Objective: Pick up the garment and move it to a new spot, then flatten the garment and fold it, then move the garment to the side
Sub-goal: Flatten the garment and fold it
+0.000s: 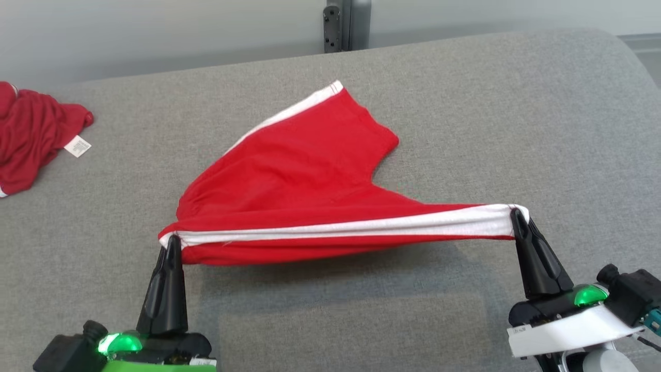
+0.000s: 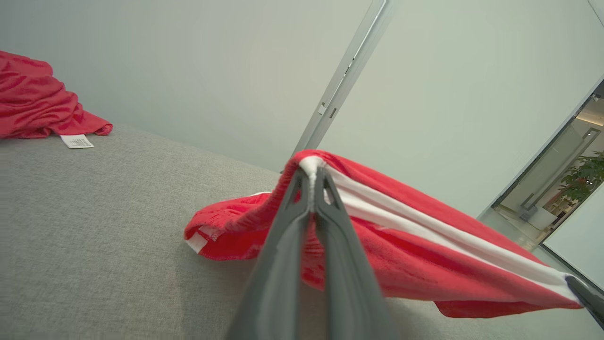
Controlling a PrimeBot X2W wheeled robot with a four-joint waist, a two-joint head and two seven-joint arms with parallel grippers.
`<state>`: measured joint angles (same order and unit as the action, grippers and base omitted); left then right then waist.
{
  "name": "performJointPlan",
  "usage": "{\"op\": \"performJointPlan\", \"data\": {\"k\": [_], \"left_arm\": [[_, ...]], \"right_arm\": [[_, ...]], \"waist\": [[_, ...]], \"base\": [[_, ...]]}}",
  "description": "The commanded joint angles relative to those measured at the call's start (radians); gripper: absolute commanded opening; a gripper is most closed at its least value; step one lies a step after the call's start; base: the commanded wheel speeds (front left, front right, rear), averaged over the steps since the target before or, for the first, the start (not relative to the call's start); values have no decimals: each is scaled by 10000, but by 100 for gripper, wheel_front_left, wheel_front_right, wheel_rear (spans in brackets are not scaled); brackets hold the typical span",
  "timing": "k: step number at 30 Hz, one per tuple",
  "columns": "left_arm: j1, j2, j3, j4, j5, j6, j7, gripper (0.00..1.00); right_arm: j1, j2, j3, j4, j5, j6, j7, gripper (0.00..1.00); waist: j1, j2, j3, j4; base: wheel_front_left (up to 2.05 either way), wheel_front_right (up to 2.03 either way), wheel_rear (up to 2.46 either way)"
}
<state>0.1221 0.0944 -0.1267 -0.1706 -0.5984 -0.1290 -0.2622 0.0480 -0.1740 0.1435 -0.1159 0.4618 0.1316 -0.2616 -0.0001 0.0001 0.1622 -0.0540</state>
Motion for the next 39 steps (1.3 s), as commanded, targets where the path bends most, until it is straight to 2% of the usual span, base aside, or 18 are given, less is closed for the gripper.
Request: {"op": "performJointPlan", "data": {"k": [1, 8, 15, 17, 20, 27, 33, 39], "left_arm": [[328, -74, 113, -193, 136, -14, -37, 0], [1201, -311, -177, -477, 17, -15, -38, 0], [945, -394, -432, 576, -277, -15, -26, 0], [735, -416, -415, 1056, -787, -15, -26, 0], [135, -424, -444, 1735, -1332, 86, -24, 0], [-1823, -410, -575, 3169, -2590, 616, -24, 0], [-3375, -409, -811, 4478, -2861, 976, -26, 0], [-4316, -411, -965, 5251, -2973, 1100, -24, 0]], "right_arm": [[304, -87, -138, -217, -97, -17, 50, 0], [1029, -65, -437, -798, -146, -17, 636, 0], [345, -290, -201, 72, 177, -15, 970, 0], [12, -362, -187, 495, 265, -17, 953, 0], [-686, -529, -53, 1121, 322, -17, 1031, 0], [-2990, -995, 702, 2684, 578, -17, 1398, 0], [-5217, -1327, 1501, 4269, 912, -17, 1666, 0], [-7189, -1425, 2496, 6115, 1300, -17, 1828, 0]], "waist": [[1, -1, -471, 49], [1, -1, -616, 142], [1, -1, -383, 477], [1, -1, -306, 622], [1, -1, -148, 900], [1, -1, 472, 1425], [1, -1, 1160, 1913], [1, -1, 1609, 2383]], "base": [[0, 0, 0], [0, 0, 0], [0, 0, 0], [0, 0, 0], [0, 0, 0], [0, 0, 0], [0, 0, 0], [0, 0, 0]]}}
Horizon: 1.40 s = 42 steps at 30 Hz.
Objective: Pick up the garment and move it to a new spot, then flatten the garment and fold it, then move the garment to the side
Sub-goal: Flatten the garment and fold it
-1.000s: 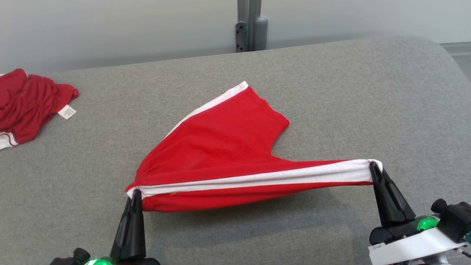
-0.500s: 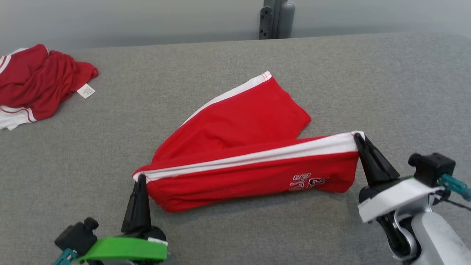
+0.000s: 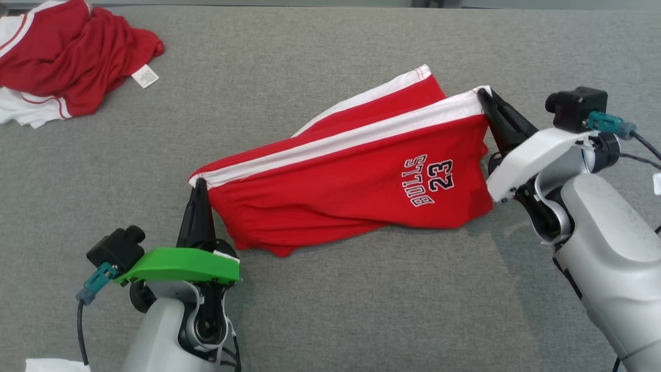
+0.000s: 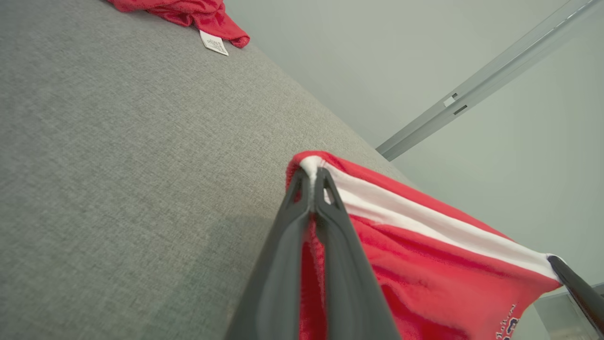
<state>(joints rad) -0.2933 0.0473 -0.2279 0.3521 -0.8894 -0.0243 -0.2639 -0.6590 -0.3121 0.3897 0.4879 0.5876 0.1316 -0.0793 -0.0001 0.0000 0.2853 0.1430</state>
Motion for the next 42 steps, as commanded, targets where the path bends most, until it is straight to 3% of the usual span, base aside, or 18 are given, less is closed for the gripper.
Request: {"op": "performJointPlan", "data": {"k": [1, 10, 21, 22, 23, 24, 25, 26, 27, 42], "left_arm": [[-293, 61, -29, 90, -133, 58, -7, 0], [-1081, 52, -962, 322, -631, 337, -6, 0], [-1541, 52, -1966, 406, -850, 664, -6, 0], [-1556, 52, -2047, 424, -842, 679, -4, 3], [-1558, 51, -2136, 457, -837, 692, -4, 17], [-1551, 51, -2193, 460, -847, 695, -4, 42], [-1541, 54, -2217, 452, -854, 700, -6, 79], [-1534, 54, -2264, 456, -734, 740, -4, 100], [-1532, 55, -2245, 407, -558, 771, -4, 100], [288, 52, -934, -1586, 3388, 560, 0, 100]], "right_arm": [[-423, -89, 201, 397, 58, -17, 2, 0], [-2368, -295, 1458, 2717, 590, -15, -219, 0], [-3980, -363, 2962, 4507, 861, -15, -875, 0], [-4112, -371, 3062, 4637, 853, -15, -1016, 0], [-4223, -382, 3141, 4789, 863, -15, -1138, 0], [-4293, -369, 3207, 4956, 903, -15, -1232, 2], [-4345, -345, 3236, 5090, 958, -15, -1308, 37], [-4386, -306, 3255, 5228, 1051, -15, -1389, 90], [-4443, -295, 3272, 5349, 1119, -15, -1480, 100], [-3952, -702, 4021, 5465, 1699, -15, -1790, 100]], "waist": [[1, 0, 441, 504], [1, 0, 877, 1204], [1, 0, 1222, 1485], [1, 0, 1237, 1515], [1, 0, 1245, 1547], [1, 0, 1249, 1584], [1, 0, 1249, 1616], [1, 0, 1244, 1648], [1, 0, 1236, 1677], [1, 0, 483, 1204]], "base": [[0, 0, 0], [0, 0, 0], [0, 0, 0], [0, 0, 0], [0, 0, 0], [0, 0, 0], [0, 0, 0], [0, 0, 0], [0, 0, 0], [0, 0, 0]]}}
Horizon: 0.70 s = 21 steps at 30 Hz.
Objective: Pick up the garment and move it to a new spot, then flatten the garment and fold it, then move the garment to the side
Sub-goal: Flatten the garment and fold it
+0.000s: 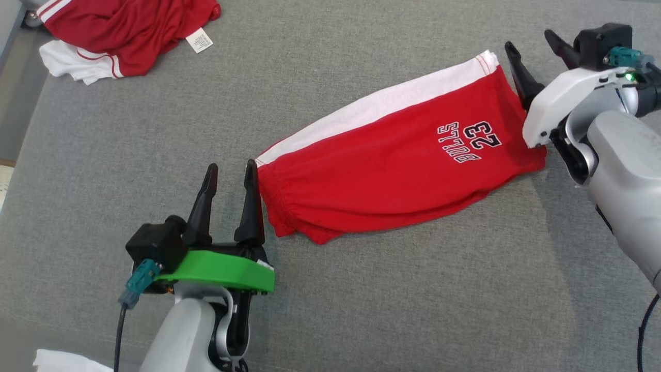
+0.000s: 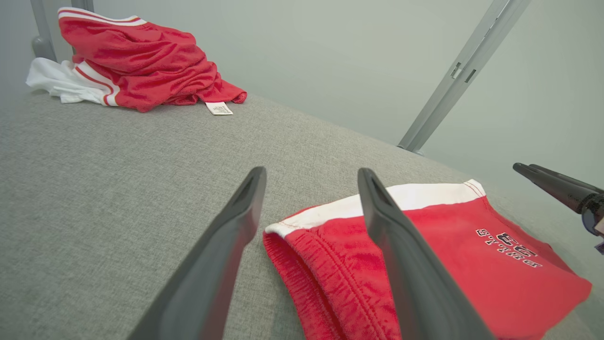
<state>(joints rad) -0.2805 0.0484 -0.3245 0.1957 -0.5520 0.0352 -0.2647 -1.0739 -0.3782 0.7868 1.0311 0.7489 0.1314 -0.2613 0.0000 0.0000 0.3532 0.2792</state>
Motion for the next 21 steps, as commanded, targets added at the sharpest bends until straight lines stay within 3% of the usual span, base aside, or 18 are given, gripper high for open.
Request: {"op": "performJointPlan", "data": {"k": [1, 11, 20, 21], "left_arm": [[353, 39, 100, -142, 150, -67, 7, 100], [1333, 39, 276, -913, 104, 105, 7, 100], [1546, 37, 376, -1163, -57, 195, 7, 100], [1562, 37, 386, -1168, -67, 190, 7, 100]], "right_arm": [[316, -94, 174, 55, 193, -13, 179, 100], [983, -565, 1289, -159, 1064, -13, 1754, 100], [1161, -588, 1754, 164, 1783, -13, 2930, 100], [1165, -573, 1777, 190, 1869, -13, 3049, 84]], "waist": [[0, 0, -278, -185], [0, 0, -507, 39], [0, 0, -468, 406], [0, 0, -472, 420]], "base": [[0, 0, 0], [0, 0, 0], [0, 0, 0], [0, 0, 0]]}}
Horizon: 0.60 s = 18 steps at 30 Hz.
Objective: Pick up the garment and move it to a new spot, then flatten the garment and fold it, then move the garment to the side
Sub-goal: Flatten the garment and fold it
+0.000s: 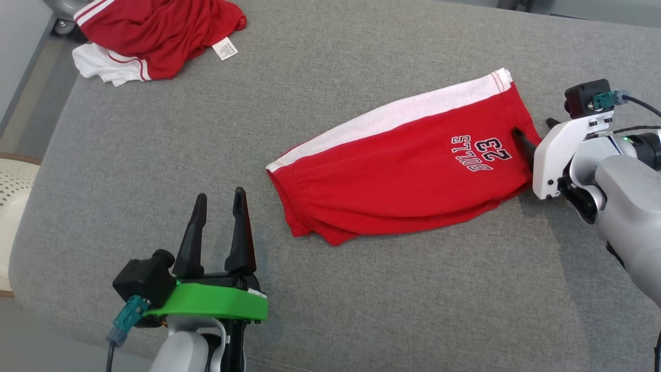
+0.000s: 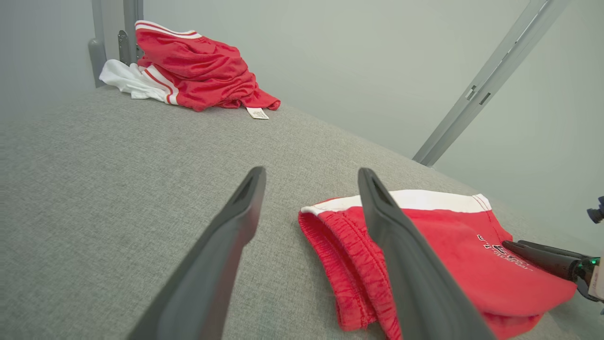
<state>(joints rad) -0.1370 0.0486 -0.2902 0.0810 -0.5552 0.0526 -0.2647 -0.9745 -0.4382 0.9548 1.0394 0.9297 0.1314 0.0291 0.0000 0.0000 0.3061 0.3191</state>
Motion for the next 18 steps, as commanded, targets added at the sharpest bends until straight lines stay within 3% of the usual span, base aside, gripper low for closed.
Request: {"op": "performJointPlan", "data": {"k": [1, 2, 4, 5, 12, 18], "left_arm": [[137, 35, 53, -23, -52, 8, 7, 100], [147, 35, 62, -18, -65, -1, 7, 100], [174, 35, 91, -3, -62, 7, 7, 100], [194, 35, 113, 3, -58, 12, 7, 100], [307, 37, 177, 40, 144, -101, 7, 100], [405, 37, 247, 87, 419, -264, 8, 100]], "right_arm": [[178, 42, 125, 110, 140, -12, 226, 66], [195, 74, 156, 93, 238, -9, 325, 41], [215, 94, 215, 20, 356, -7, 382, 8], [225, 92, 249, -11, 398, -7, 388, 0], [285, 89, 385, -195, 694, -15, -4, 0], [574, 60, 424, -554, 1011, -15, -711, 0]], "waist": [[0, 0, -8, 31], [0, 0, -21, 34], [0, 0, -63, 12], [0, 0, -91, -16], [0, 0, -353, -474], [0, 0, -691, -1303]], "base": [[0, 0, 0], [0, 0, 0], [0, 0, 0], [0, 0, 0], [0, 0, 0], [0, 0, 0]]}}
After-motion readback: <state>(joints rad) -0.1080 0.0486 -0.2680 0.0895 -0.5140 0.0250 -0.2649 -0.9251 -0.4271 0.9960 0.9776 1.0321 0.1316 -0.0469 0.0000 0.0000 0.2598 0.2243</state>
